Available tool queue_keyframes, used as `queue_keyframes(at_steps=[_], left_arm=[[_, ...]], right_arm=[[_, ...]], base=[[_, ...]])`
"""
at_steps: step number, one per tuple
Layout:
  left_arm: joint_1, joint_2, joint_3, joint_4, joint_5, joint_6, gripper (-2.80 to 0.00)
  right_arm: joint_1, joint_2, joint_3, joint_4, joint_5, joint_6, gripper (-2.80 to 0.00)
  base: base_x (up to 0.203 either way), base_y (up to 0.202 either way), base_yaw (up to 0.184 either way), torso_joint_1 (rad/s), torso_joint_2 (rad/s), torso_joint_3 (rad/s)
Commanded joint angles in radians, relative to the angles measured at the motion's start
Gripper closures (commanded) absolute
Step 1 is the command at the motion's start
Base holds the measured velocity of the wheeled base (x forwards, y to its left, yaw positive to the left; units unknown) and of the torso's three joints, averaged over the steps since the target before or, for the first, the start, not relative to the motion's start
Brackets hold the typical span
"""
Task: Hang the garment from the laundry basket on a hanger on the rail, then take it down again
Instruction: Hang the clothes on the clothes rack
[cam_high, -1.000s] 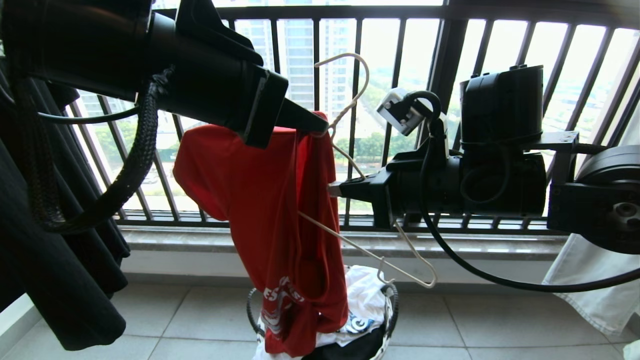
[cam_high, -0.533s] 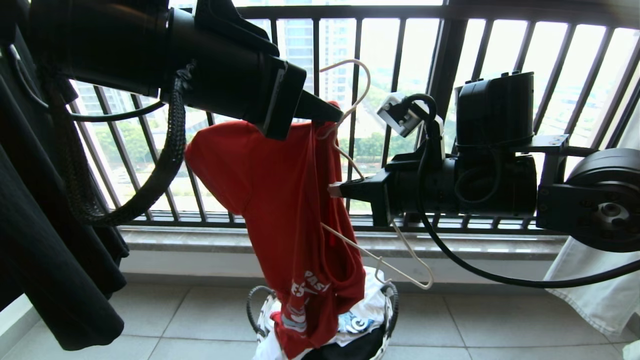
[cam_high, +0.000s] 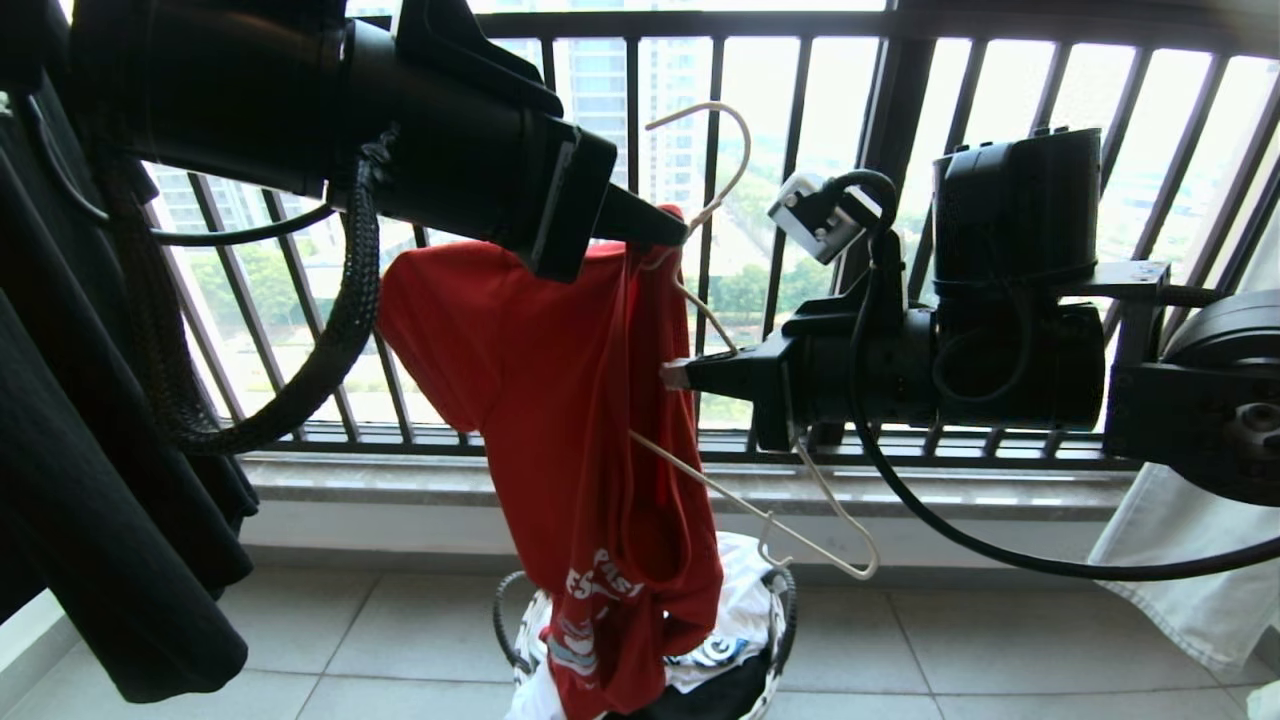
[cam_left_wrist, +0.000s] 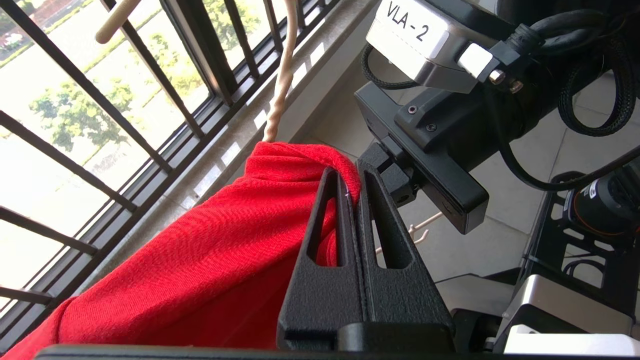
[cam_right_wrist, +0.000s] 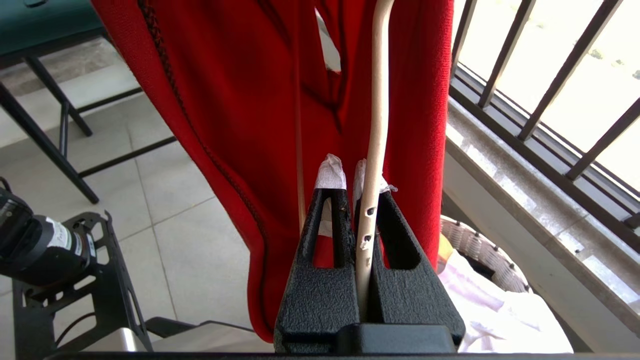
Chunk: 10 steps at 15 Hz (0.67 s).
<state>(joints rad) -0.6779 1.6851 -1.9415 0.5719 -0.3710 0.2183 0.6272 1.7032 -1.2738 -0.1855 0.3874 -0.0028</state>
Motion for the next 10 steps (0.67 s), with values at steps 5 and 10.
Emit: queue_keyframes(at_steps=[5, 10], left_arm=[[-0.002, -0.006, 0.001, 0.011, 0.001, -0.008, -2.80], [0.000, -0.068, 0.011, 0.036, 0.005, -0.027, -2.80]], right_arm=[[0.000, -0.008, -0.001, -0.002, 0.001, 0.000, 0.00], [0.000, -0.018, 0.001, 0.002, 0.001, -0.002, 0.00]], base=[[0.000, 0.000, 0.000, 0.000, 0.00, 0.000], [0.000, 0.000, 0.000, 0.000, 0.00, 0.000]])
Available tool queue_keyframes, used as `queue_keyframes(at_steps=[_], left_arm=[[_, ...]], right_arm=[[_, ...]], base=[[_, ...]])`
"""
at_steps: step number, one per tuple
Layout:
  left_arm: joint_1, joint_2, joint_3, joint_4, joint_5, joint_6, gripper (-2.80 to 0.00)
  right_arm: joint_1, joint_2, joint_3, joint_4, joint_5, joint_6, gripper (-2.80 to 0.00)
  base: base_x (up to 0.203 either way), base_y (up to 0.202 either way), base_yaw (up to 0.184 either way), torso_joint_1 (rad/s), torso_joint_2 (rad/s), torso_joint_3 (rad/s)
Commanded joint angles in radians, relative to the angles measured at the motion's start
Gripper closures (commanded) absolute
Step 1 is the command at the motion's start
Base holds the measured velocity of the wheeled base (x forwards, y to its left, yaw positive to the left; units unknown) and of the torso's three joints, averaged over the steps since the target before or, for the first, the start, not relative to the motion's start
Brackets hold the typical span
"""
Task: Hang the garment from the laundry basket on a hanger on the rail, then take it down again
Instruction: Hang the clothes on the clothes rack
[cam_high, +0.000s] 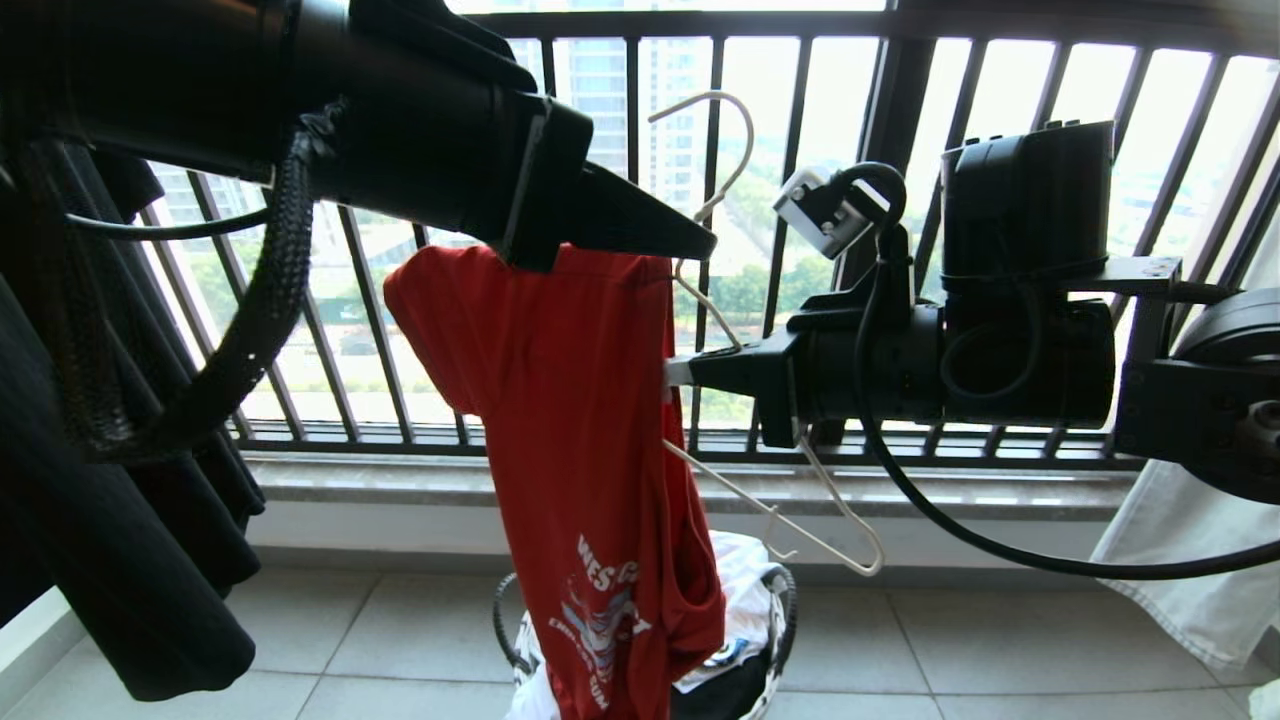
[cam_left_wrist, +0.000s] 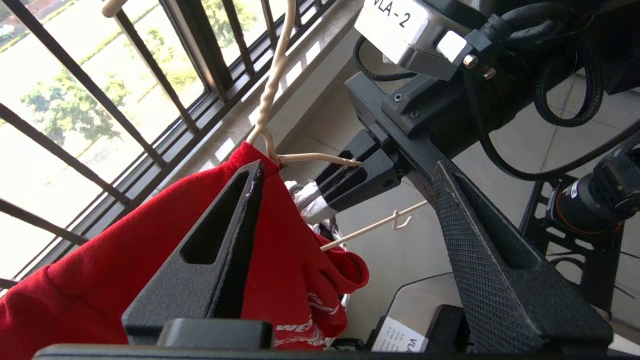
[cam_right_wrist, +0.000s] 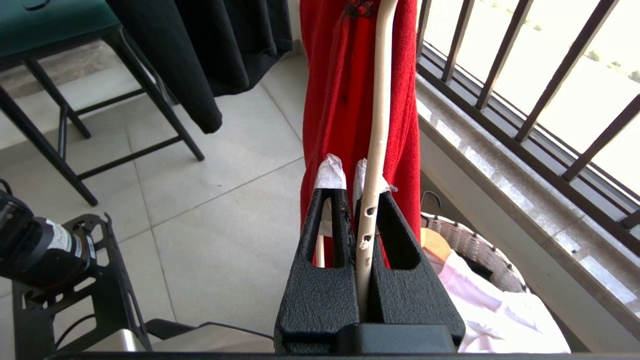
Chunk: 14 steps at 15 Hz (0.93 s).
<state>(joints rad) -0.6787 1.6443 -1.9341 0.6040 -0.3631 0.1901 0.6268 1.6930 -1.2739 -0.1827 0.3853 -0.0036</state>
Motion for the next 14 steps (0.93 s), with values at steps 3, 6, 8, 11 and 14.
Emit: queue_keyframes(at_steps=[3, 6, 8, 11, 14], left_arm=[[0.050, -0.081, 0.032, 0.029, 0.048, 0.003, 0.00], [0.134, -0.124, 0.053, 0.030, -0.029, 0.008, 0.00], [0.213, -0.090, -0.004, 0.043, -0.080, 0.023, 0.00], [0.266, -0.062, -0.016, 0.172, -0.139, 0.180, 0.00], [0.269, -0.085, 0.012, 0.304, -0.214, 0.247, 0.00]], right_arm=[[0.001, -0.027, 0.005, 0.011, 0.001, -0.001, 0.00], [0.001, -0.063, 0.020, 0.052, 0.001, -0.002, 0.00], [0.001, -0.075, 0.018, 0.084, 0.003, -0.005, 0.00], [0.004, -0.084, 0.009, 0.178, 0.034, -0.014, 0.00], [0.004, -0.113, 0.010, 0.292, 0.111, -0.061, 0.00]], base=[[0.000, 0.000, 0.000, 0.000, 0.00, 0.000], [0.000, 0.000, 0.000, 0.000, 0.00, 0.000], [0.000, 0.000, 0.000, 0.000, 0.00, 0.000], [0.000, 0.000, 0.000, 0.000, 0.00, 0.000], [0.000, 0.000, 0.000, 0.000, 0.00, 0.000]])
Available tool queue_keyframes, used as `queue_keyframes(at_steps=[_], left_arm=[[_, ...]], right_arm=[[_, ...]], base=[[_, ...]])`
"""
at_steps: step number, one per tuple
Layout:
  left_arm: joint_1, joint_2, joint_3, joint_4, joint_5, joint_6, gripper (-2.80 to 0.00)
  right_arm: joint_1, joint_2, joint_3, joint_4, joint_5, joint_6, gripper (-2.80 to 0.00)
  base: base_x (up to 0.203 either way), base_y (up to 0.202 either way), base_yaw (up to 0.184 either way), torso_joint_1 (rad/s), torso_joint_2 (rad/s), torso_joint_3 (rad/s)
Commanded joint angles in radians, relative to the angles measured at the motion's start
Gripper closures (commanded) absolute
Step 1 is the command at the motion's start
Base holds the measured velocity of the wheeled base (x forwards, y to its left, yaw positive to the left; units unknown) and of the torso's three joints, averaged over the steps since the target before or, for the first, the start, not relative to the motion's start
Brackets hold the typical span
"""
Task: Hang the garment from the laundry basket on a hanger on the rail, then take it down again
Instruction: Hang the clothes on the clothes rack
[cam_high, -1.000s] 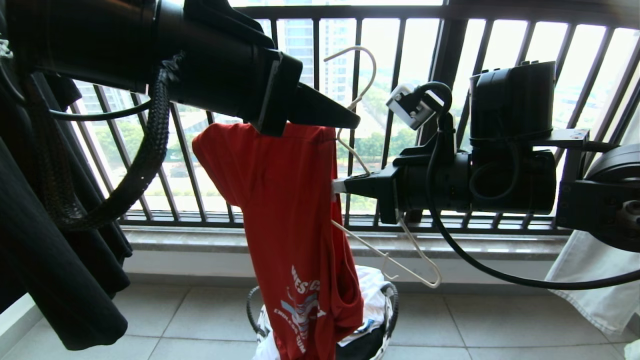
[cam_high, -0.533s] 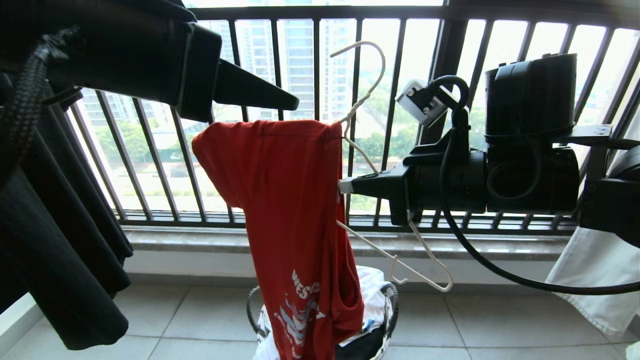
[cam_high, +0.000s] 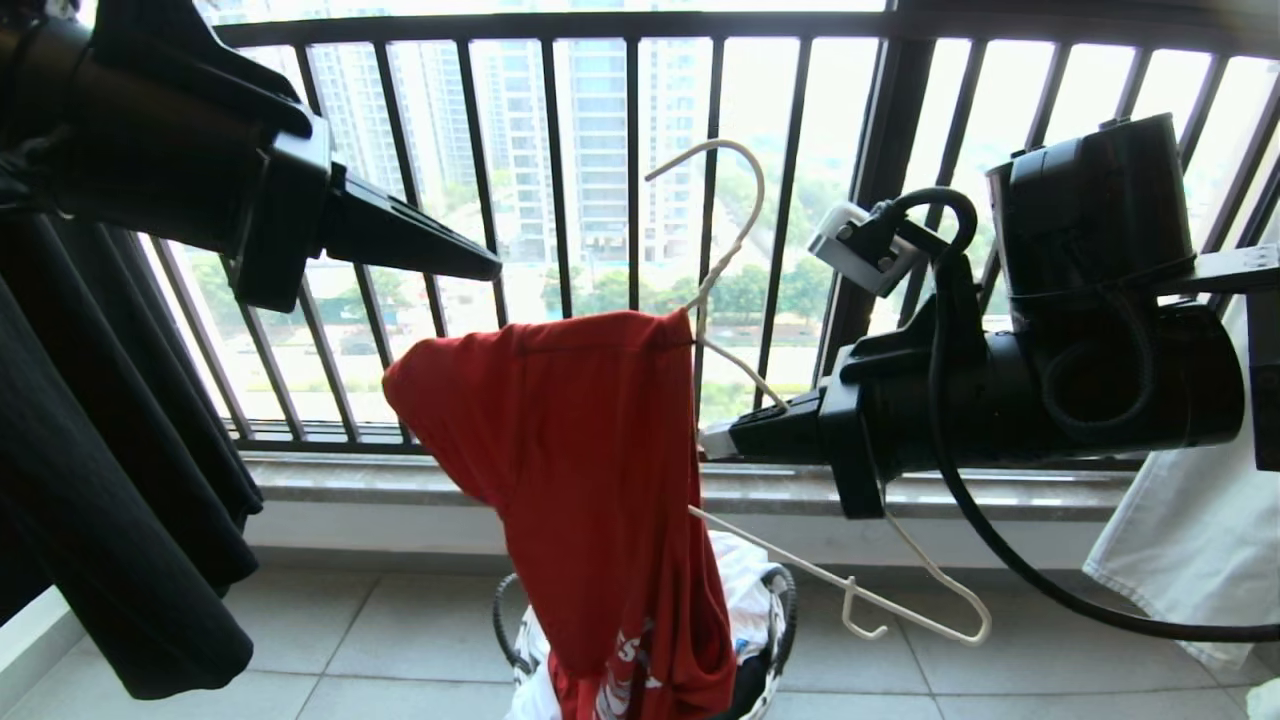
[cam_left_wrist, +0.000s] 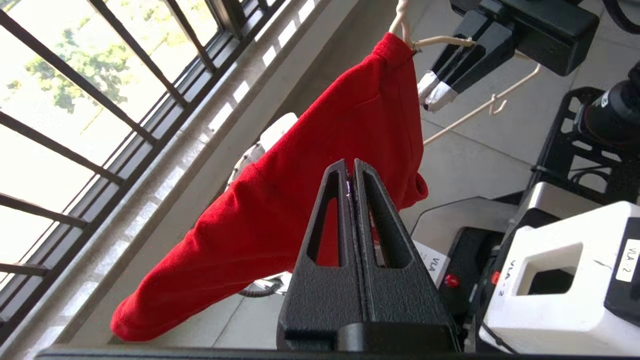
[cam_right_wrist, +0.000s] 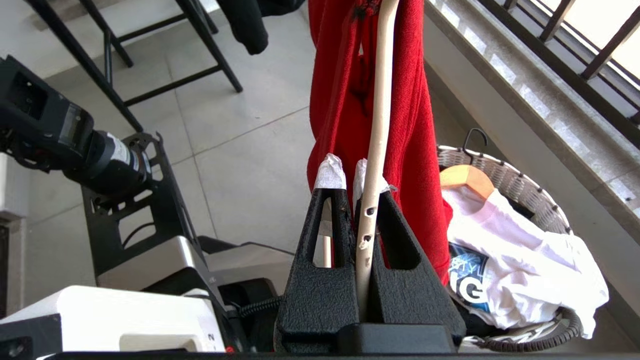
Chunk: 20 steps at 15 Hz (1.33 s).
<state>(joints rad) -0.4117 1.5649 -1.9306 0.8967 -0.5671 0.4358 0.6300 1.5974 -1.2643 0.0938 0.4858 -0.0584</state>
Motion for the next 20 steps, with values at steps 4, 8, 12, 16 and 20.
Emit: queue_keyframes(at_steps=[4, 8, 12, 16, 20], left_arm=[[0.001, -0.070, 0.180, 0.021, -0.052, 0.085, 0.00], [0.001, -0.109, 0.251, 0.015, -0.082, 0.126, -2.80], [-0.001, -0.120, 0.282, 0.017, -0.085, 0.171, -2.80], [-0.003, -0.115, 0.309, 0.008, -0.088, 0.204, -2.80], [-0.052, -0.075, 0.300, -0.073, -0.086, 0.201, -2.80]], right_arm=[[0.000, -0.054, 0.003, 0.114, 0.053, -0.089, 0.00], [0.000, -0.074, 0.005, 0.181, 0.107, -0.150, 0.00], [0.001, -0.089, 0.023, 0.182, 0.134, -0.180, 0.00], [0.010, -0.121, 0.036, 0.182, 0.165, -0.185, 0.00], [0.033, -0.134, 0.049, 0.187, 0.166, -0.183, 0.00]], base=[[0.000, 0.000, 0.000, 0.000, 0.00, 0.000], [0.000, 0.000, 0.000, 0.000, 0.00, 0.000], [0.000, 0.000, 0.000, 0.000, 0.00, 0.000], [0.000, 0.000, 0.000, 0.000, 0.00, 0.000], [0.000, 0.000, 0.000, 0.000, 0.00, 0.000]])
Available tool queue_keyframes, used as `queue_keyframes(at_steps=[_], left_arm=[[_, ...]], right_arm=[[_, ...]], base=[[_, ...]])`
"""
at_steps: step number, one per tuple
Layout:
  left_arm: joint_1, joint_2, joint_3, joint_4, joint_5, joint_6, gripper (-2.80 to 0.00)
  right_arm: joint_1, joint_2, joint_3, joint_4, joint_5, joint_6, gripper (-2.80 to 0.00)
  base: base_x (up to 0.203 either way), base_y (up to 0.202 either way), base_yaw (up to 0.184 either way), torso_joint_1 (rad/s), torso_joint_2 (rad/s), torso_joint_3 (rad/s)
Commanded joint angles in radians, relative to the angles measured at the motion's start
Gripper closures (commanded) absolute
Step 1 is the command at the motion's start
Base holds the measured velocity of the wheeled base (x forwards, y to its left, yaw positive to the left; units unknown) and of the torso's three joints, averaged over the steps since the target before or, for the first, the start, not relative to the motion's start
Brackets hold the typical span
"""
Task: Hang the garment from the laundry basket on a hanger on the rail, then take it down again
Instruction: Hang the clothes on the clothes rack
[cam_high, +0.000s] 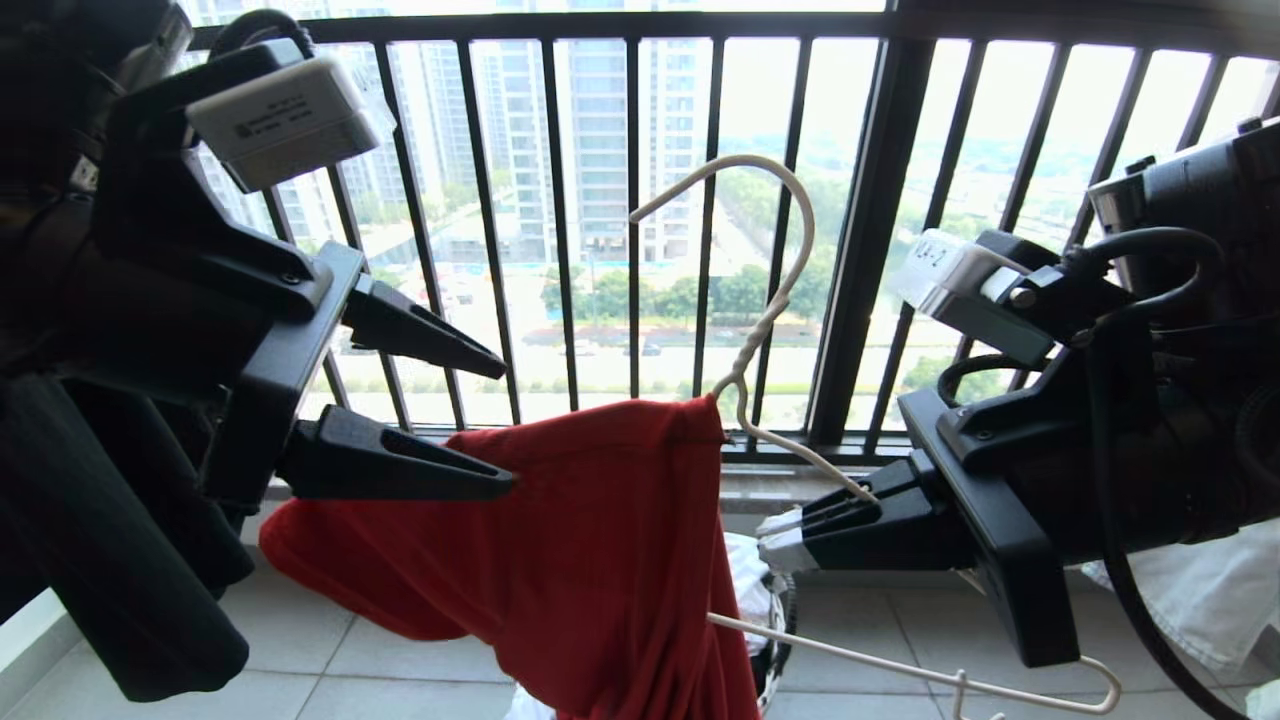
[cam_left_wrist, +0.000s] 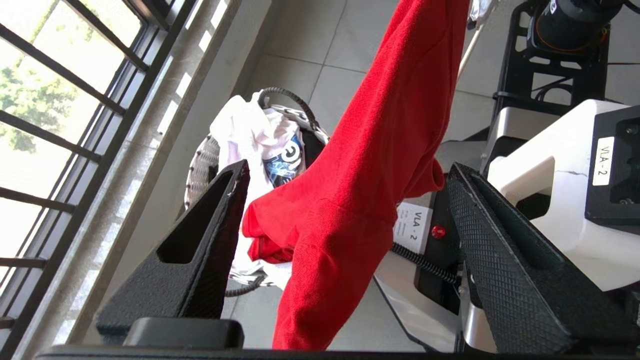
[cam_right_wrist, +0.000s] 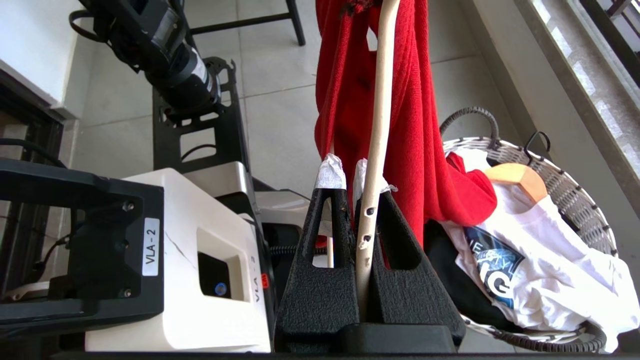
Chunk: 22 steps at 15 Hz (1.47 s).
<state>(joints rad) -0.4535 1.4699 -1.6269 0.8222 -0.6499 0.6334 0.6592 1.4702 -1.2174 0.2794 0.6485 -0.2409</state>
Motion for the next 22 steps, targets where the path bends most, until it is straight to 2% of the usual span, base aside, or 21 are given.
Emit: queue_keyframes(at_steps=[1, 6, 11, 13, 17, 22], left_arm=[[-0.012, 0.028, -0.015, 0.000, -0.002, 0.002, -2.80], [-0.017, 0.055, -0.019, 0.004, -0.013, -0.001, -2.80], [-0.019, 0.084, -0.023, 0.002, -0.134, -0.001, -2.80], [-0.019, 0.112, -0.053, 0.002, -0.206, -0.010, -2.80], [-0.018, 0.191, -0.103, 0.000, -0.245, -0.022, -2.80], [-0.040, 0.252, -0.190, 0.002, -0.249, -0.091, -2.80]], right_arm=[[0.003, -0.010, 0.003, 0.001, 0.003, 0.001, 0.00], [-0.009, -0.031, 0.006, -0.002, 0.003, 0.006, 0.00], [-0.029, -0.044, -0.001, -0.008, 0.009, 0.008, 0.00], [-0.029, -0.047, -0.005, -0.008, 0.014, 0.008, 0.00], [-0.029, -0.066, -0.008, -0.008, 0.014, 0.008, 0.00], [-0.029, -0.066, -0.019, -0.008, 0.014, 0.008, 0.00]], base=[[0.000, 0.000, 0.000, 0.000, 0.00, 0.000], [0.000, 0.000, 0.000, 0.000, 0.00, 0.000], [0.000, 0.000, 0.000, 0.000, 0.00, 0.000], [0.000, 0.000, 0.000, 0.000, 0.00, 0.000], [0.000, 0.000, 0.000, 0.000, 0.00, 0.000], [0.000, 0.000, 0.000, 0.000, 0.00, 0.000]])
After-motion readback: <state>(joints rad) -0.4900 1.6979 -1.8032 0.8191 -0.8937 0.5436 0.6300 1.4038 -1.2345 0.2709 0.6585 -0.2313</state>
